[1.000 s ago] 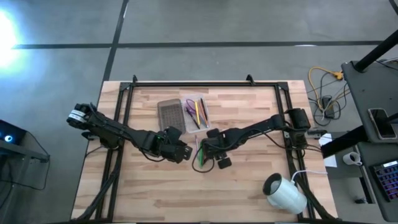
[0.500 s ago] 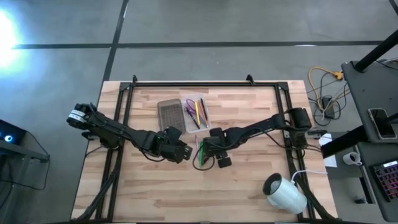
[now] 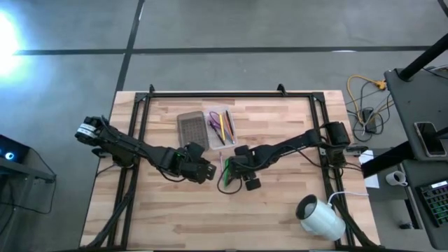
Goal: Pick & place school supplies into a supply box
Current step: Put the black pen into the supply box
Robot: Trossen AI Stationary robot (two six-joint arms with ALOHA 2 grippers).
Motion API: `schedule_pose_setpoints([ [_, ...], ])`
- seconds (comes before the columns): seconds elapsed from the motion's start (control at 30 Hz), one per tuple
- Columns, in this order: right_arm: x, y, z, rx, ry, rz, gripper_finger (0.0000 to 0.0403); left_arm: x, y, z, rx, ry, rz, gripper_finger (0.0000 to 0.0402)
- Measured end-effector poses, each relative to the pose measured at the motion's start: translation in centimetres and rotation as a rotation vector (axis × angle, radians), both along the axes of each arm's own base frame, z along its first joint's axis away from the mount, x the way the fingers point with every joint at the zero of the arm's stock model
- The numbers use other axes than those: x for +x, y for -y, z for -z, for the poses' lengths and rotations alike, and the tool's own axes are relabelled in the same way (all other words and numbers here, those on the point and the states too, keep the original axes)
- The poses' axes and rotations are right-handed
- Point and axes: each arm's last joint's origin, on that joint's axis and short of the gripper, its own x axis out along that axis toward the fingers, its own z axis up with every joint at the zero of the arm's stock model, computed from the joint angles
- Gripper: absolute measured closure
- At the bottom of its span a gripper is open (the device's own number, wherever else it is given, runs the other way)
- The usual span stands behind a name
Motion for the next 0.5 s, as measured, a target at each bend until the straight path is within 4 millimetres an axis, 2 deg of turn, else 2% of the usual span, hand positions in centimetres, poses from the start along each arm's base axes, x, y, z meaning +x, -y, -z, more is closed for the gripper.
schedule_pose_setpoints([
  [0.3, 0.05, -0.05, 0.29, 0.009, 0.005, -0.033, 0.0257, -0.15, -0.05, 0.38, -0.005, -0.005, -0.016, 0.0265],
  [0.5, -0.33, -0.02, 0.59, 0.053, -0.017, 0.022, 0.0262, -0.15, -0.1, 0.36, 0.005, 0.005, -0.034, 0.0265],
])
